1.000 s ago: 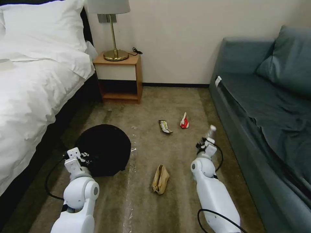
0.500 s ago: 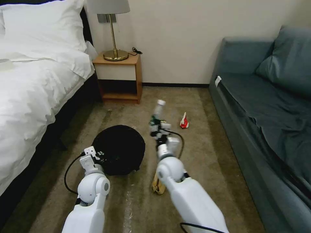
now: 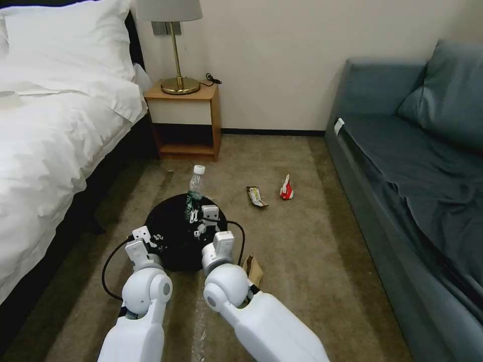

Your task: Pick up the trash bin, then pick up the garbage on the floor and place it into the trash bin.

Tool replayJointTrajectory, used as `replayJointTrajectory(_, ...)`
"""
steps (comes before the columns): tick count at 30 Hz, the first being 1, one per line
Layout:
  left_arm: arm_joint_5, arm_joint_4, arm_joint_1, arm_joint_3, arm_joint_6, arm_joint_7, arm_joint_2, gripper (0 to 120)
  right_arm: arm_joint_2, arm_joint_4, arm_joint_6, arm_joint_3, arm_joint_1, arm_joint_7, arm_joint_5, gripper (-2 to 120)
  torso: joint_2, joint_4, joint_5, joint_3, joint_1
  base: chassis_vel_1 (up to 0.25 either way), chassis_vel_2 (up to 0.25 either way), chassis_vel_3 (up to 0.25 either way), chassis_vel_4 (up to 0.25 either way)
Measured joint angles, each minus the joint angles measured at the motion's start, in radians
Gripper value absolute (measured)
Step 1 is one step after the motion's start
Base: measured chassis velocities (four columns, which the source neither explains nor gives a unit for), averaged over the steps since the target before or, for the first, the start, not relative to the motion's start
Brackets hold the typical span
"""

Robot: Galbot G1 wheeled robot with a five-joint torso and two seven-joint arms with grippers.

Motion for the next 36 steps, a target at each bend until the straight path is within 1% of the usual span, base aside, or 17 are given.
replayJointTrajectory(5, -0.001, -0.003, 0.0, 0.004, 0.002, -0.001, -0.006, 2, 0.006, -0.021, 0.013, 0.005, -0.009, -0.006, -0.019, 13, 0.0, 0.0, 0.0001, 0.0, 0.0, 0.0, 0.0, 0.0, 0.0)
replayJointTrajectory(7, -0.001, -0.003, -0.002, 0.007, 0.002, -0.001, -0.007, 2, 0.005, -0.021, 0.016, 0.009, -0.014, -0.012, -0.027, 22, 0.0, 0.0, 0.0001, 0.0, 0.0, 0.0, 0.0, 0.0, 0.0)
replayJointTrajectory(8, -0.001, -0.003, -0.002, 0.007, 0.002, -0.001, -0.007, 2, 0.005, -0.021, 0.016, 0.009, -0.014, -0.012, -0.027, 22, 0.0, 0.0, 0.0001, 0.0, 0.0, 0.0, 0.0, 0.0, 0.0)
replayJointTrajectory(10, 0.0, -0.001, -0.004, 0.011, 0.003, -0.002, -0.008, 2, 0.005, -0.017, 0.016, 0.012, -0.018, -0.014, -0.028, 34, 0.0, 0.0, 0.0001, 0.0, 0.0, 0.0, 0.0, 0.0, 0.0)
replayJointTrajectory(11, 0.0, -0.001, -0.004, 0.011, 0.003, -0.002, -0.008, 2, 0.005, -0.017, 0.016, 0.012, -0.018, -0.014, -0.028, 34, 0.0, 0.0, 0.0001, 0.0, 0.0, 0.0, 0.0, 0.0, 0.0)
replayJointTrajectory(13, 0.001, 0.002, -0.005, 0.013, 0.003, -0.003, -0.008, 2, 0.007, -0.017, 0.015, 0.012, -0.021, -0.014, -0.029, 45, 0.0, -0.0001, 0.0001, 0.0, 0.0, 0.0, 0.0, 0.0, 0.0)
replayJointTrajectory(14, 0.001, 0.002, -0.005, 0.013, 0.003, -0.003, -0.008, 2, 0.007, -0.017, 0.015, 0.012, -0.021, -0.014, -0.029, 45, 0.0, -0.0001, 0.0001, 0.0, 0.0, 0.0, 0.0, 0.0, 0.0)
replayJointTrajectory(17, 0.002, 0.006, -0.005, 0.013, 0.003, -0.005, -0.007, 2, 0.01, -0.011, 0.007, 0.011, -0.023, -0.013, -0.03, 61, 0.0, 0.0, 0.0001, 0.0, 0.0, 0.0, 0.0, 0.0, 0.0)
replayJointTrajectory(21, 0.002, 0.007, -0.005, 0.011, 0.003, -0.005, -0.005, 2, 0.011, -0.005, 0.003, 0.008, -0.023, -0.012, -0.03, 69, 0.0, 0.0, 0.0001, 0.0, 0.0, 0.0, 0.0, 0.0, 0.0)
replayJointTrajectory(23, 0.002, 0.007, -0.006, 0.009, 0.003, -0.005, -0.005, 2, 0.012, -0.002, 0.0, 0.006, -0.022, -0.009, -0.03, 80, 0.0, 0.0, 0.0001, 0.0, 0.0, 0.0, 0.0, 0.0, 0.0)
replayJointTrajectory(24, 0.002, 0.007, -0.006, 0.009, 0.003, -0.005, -0.005, 2, 0.012, -0.002, 0.0, 0.006, -0.022, -0.009, -0.03, 80, 0.0, 0.0, 0.0001, 0.0, 0.0, 0.0, 0.0, 0.0, 0.0)
replayJointTrajectory(26, 0.002, 0.007, -0.006, 0.006, 0.004, -0.006, -0.003, 2, 0.008, 0.023, -0.025, 0.02, -0.011, 0.013, -0.009, 92, 0.0, 0.0001, 0.0001, 0.0, 0.0, 0.0, 0.0, 0.0, 0.0)
replayJointTrajectory(28, 0.002, 0.007, -0.005, 0.004, 0.004, -0.008, -0.002, 2, 0.005, 0.031, -0.037, 0.028, -0.006, 0.022, 0.002, 95, 0.0, 0.0, 0.0001, 0.0, 0.0, 0.0, 0.0, 0.0, 0.0)
replayJointTrajectory(29, 0.002, 0.005, -0.003, -0.002, 0.005, -0.009, 0.001, 2, -0.011, 0.062, -0.082, 0.054, 0.016, 0.053, 0.057, 99, 0.0, 0.0, 0.0002, 0.0, 0.0, 0.0, 0.0, 0.0, 0.0)
replayJointTrajectory(34, -0.001, 0.002, 0.0, -0.018, 0.004, -0.008, 0.006, 2, -0.049, 0.102, -0.192, 0.106, 0.086, 0.162, 0.166, 100, 0.0, -0.0001, 0.0002, 0.0, 0.0, 0.0, 0.0, 0.0, 0.0)
replayJointTrajectory(35, -0.003, 0.002, 0.001, -0.024, 0.003, -0.008, 0.006, 2, -0.058, 0.095, -0.236, 0.12, 0.107, 0.212, 0.198, 100, 0.0, -0.0001, 0.0001, 0.0, 0.0, 0.0, 0.0, 0.0, 0.0)
replayJointTrajectory(36, -0.003, 0.002, 0.001, -0.024, 0.003, -0.008, 0.006, 2, -0.058, 0.095, -0.236, 0.12, 0.107, 0.212, 0.198, 100, 0.0, -0.0001, 0.0001, 0.0, 0.0, 0.0, 0.0, 0.0, 0.0)
